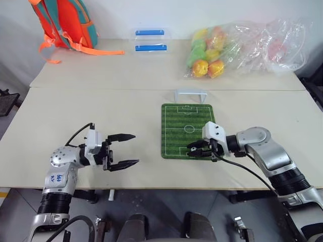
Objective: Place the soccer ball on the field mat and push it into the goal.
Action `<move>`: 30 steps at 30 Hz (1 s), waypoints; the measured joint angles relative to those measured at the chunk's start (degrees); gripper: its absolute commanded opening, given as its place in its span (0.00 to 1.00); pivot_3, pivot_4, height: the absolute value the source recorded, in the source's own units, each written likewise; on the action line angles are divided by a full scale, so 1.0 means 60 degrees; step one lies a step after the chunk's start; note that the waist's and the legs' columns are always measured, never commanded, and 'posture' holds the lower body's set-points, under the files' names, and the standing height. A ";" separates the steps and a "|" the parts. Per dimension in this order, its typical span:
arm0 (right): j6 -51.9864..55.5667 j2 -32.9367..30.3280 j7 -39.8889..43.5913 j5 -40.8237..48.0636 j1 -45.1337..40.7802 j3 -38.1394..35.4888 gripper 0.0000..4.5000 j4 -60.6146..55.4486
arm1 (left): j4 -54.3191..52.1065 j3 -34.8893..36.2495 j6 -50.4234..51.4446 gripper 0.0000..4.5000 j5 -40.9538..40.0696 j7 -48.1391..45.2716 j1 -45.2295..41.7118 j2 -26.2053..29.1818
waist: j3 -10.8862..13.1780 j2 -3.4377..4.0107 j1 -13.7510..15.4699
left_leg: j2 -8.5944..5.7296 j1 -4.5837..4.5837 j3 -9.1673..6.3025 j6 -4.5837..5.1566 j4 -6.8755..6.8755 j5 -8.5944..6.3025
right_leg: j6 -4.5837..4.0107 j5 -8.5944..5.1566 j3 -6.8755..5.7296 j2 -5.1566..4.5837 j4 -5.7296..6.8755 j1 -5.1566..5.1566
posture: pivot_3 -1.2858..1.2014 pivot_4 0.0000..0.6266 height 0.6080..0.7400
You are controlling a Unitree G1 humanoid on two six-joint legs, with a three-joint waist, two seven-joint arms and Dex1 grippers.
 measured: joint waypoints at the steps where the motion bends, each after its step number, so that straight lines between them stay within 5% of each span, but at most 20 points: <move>1: -0.0067 0.0075 0.0092 -0.0046 -0.0052 0.0049 0.19 0.0093 | -0.0009 0.0001 0.0008 1.00 0.0000 0.0042 0.0024 0.0004 | 0.0000 0.0000 -0.0004 | 0.0000 0.0000 0.0001 0.0000 0.0001 0.0000 | 0.0000 0.0000 0.0001 0.0000 0.0000 0.0001 | 0.52 0.24 1.00; 13: -0.0732 0.0613 0.0462 -0.0461 -0.0575 0.0161 0.19 0.1115 | -0.0202 0.0194 0.0002 1.00 -0.0160 0.0480 0.0013 -0.0014 | 0.0000 0.0001 -0.0039 | 0.0002 0.0002 0.0002 -0.0004 0.0001 -0.0002 | 0.0000 0.0000 0.0002 0.0003 0.0003 -0.0002 | 0.52 0.24 1.00; 20: -0.0858 0.0642 0.0699 -0.0470 -0.0575 0.0161 0.70 0.1184 | -0.0286 0.0287 0.0006 1.00 -0.0192 0.0593 0.0077 -0.0013 | 0.0000 0.0001 -0.0038 | 0.0002 0.0002 0.0002 -0.0004 0.0001 -0.0002 | 0.0000 0.0000 0.0002 0.0003 0.0003 -0.0001 | 0.52 0.24 1.00; 30: -0.0798 0.0641 0.0715 -0.0479 -0.0585 0.0158 0.70 0.1026 | -0.0036 0.0285 -0.0043 1.00 -0.0190 0.0596 -0.0138 -0.0056 | 0.0000 0.0001 -0.0037 | 0.0002 0.0003 0.0002 -0.0005 0.0001 -0.0003 | 0.0000 0.0000 0.0002 0.0003 0.0003 -0.0002 | 0.52 0.24 1.00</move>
